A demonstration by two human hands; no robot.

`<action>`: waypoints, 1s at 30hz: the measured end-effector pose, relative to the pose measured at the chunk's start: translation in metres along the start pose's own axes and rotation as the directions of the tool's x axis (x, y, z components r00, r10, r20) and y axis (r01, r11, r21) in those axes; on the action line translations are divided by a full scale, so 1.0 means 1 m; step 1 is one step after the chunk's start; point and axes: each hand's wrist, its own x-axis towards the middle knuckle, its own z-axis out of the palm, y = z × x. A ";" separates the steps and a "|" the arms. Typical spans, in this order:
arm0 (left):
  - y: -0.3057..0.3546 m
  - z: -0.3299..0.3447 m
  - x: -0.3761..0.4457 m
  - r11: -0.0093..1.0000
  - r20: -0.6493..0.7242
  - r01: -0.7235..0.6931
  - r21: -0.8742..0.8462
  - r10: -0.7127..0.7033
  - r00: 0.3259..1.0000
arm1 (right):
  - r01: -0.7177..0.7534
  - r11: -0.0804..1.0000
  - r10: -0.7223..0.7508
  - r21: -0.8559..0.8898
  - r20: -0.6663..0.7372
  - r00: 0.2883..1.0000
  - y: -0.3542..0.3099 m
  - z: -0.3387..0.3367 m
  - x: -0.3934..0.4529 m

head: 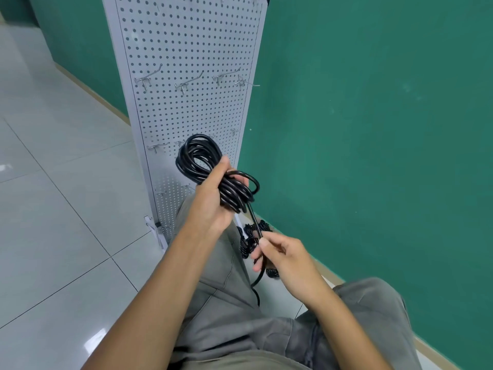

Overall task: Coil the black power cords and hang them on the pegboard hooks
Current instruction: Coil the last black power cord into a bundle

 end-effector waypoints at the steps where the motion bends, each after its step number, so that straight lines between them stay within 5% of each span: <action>1: 0.001 -0.003 0.002 1.000 -0.048 -0.017 0.022 0.018 0.999 | 0.003 1.000 -0.003 -0.021 0.015 1.000 -0.002 -0.001 -0.002; 5: -0.006 -0.017 0.006 0.955 -0.186 -0.116 0.272 0.170 0.968 | 0.027 0.982 -0.025 -0.189 0.013 1.000 -0.015 -0.004 -0.008; 9: -0.021 -0.019 0.004 0.818 -0.103 -0.194 0.541 0.294 0.950 | 0.122 0.956 -0.131 -0.266 -0.016 0.991 -0.036 -0.006 -0.012; 15: -0.030 -0.003 -0.008 0.784 0.164 -0.228 0.577 0.163 0.973 | 0.284 0.931 -0.299 -0.231 -0.032 0.954 -0.067 -0.033 -0.011; 20: -0.035 0.003 -0.017 0.774 0.296 -0.197 0.602 0.012 0.955 | 0.343 0.919 -0.382 -0.192 -0.230 0.895 -0.083 -0.049 -0.002; 26: -0.047 0.012 -0.027 0.730 0.358 -0.116 0.674 -0.185 0.915 | 0.303 0.937 -0.347 -0.175 -0.361 0.865 -0.075 -0.055 -0.003; 30: -0.046 0.020 -0.036 0.778 0.497 -0.136 0.614 -0.247 0.832 | 0.287 0.952 -0.304 -0.103 -0.417 0.857 -0.068 -0.057 -0.005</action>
